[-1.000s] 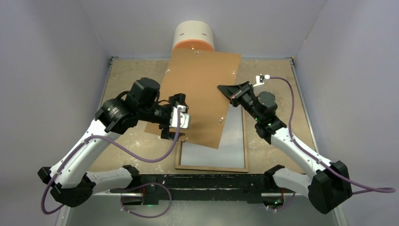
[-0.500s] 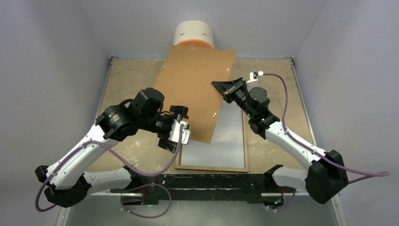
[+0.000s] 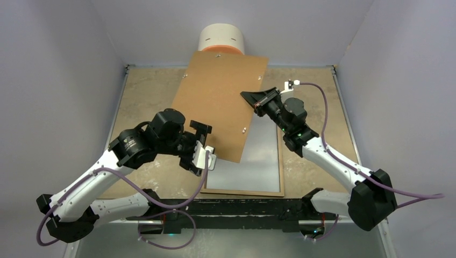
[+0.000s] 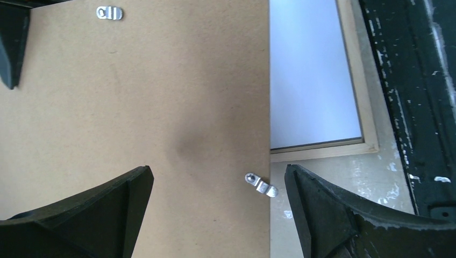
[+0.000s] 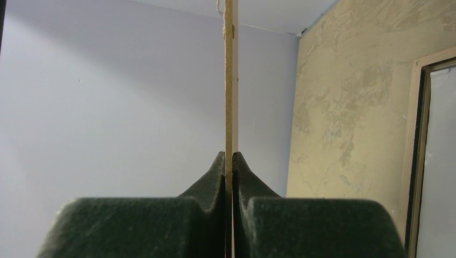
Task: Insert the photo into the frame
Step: Adjust the photo frame item.
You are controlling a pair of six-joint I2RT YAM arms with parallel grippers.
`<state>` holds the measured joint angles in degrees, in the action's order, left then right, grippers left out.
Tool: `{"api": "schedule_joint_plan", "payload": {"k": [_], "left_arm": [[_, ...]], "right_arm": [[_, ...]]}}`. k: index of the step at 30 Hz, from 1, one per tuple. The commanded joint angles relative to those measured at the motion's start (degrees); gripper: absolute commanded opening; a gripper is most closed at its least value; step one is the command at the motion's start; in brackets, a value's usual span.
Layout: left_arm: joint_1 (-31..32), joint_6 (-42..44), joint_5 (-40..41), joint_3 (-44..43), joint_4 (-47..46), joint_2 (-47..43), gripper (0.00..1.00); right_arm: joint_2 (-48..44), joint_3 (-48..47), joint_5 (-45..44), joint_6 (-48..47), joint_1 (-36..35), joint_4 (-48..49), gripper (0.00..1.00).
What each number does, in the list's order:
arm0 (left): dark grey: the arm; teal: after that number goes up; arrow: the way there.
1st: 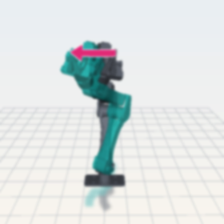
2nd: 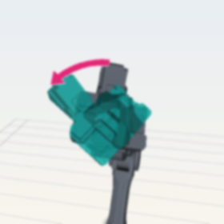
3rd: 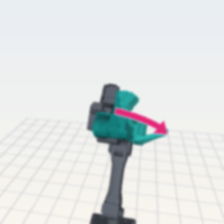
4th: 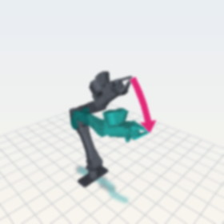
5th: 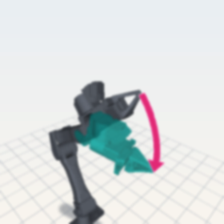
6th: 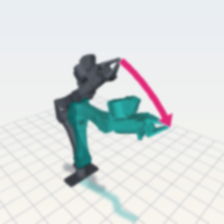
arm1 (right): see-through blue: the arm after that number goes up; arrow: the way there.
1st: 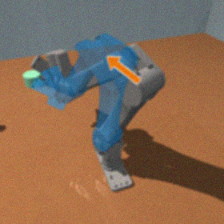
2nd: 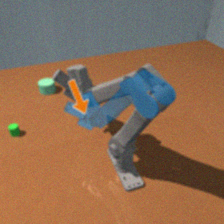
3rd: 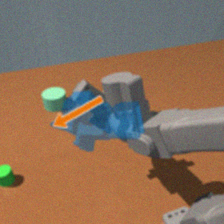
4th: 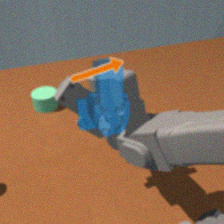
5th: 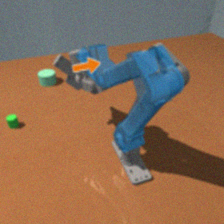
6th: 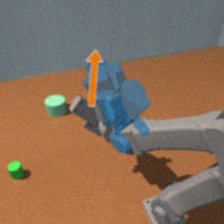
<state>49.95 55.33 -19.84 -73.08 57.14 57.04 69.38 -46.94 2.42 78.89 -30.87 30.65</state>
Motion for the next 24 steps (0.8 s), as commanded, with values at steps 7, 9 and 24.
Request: {"api": "schedule_joint_plan", "payload": {"k": [7,9,24], "left_arm": [[0.25,-0.75,4.67,2.26,-4.56,-2.23,1.00],[0.29,-0.77,5.07,2.24,-4.26,-2.48,1.00],[0.23,-4.75,5.86,1.35,-3.11,-4.77,1.00]], "right_arm": [[-3.80,-1.96,1.47,1.72,-0.50,5.93,0.00],[-4.55,-1.59,1.85,1.38,-0.50,5.93,0.00],[-11.75,2.68,7.81,0.59,-0.50,2.50,0.00]]}}
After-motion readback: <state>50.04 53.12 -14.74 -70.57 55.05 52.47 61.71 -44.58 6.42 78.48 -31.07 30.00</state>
